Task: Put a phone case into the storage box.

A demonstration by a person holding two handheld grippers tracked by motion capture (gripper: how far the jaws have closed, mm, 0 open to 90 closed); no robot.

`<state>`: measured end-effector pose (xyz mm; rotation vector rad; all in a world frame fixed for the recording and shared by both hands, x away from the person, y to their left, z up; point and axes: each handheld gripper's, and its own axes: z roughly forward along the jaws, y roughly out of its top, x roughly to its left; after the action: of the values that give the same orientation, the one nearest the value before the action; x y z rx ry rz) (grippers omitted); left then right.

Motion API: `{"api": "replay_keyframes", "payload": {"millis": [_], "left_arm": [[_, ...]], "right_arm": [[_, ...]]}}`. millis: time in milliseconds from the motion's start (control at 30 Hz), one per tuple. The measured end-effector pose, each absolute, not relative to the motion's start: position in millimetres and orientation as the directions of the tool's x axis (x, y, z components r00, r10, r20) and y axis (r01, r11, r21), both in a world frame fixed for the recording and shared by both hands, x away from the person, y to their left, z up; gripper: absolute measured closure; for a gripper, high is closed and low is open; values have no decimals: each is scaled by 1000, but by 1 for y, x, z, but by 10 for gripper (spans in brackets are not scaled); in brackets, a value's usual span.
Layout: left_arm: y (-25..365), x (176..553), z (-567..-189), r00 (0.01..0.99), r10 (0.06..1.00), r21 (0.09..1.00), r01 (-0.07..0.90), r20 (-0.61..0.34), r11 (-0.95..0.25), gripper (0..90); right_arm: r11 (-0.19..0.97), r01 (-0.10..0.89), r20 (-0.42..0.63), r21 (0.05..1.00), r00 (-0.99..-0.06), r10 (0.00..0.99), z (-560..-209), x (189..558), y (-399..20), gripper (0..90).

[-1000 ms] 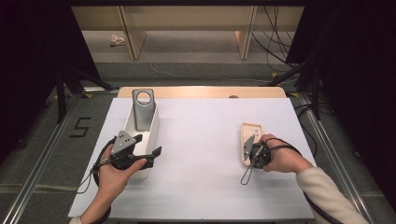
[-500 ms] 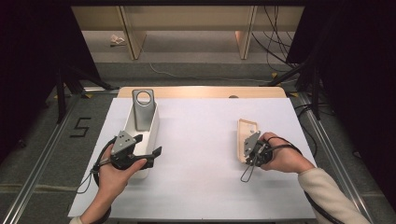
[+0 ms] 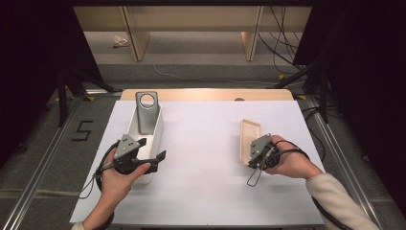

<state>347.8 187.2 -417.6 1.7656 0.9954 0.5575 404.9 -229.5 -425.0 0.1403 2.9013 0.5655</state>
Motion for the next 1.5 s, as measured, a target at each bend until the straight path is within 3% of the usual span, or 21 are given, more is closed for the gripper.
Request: {"api": "replay_keyframes", "payload": {"millis": [567, 1500], "left_arm": [[187, 348, -417, 557, 827, 914, 371, -75, -167, 156], [184, 349, -416, 563, 823, 914, 367, -70, -173, 155]], "right_arm": [[888, 43, -179, 459, -974, 139, -425, 400, -228, 880], [873, -16, -194, 488, -977, 90, -423, 390, -214, 880]]}}
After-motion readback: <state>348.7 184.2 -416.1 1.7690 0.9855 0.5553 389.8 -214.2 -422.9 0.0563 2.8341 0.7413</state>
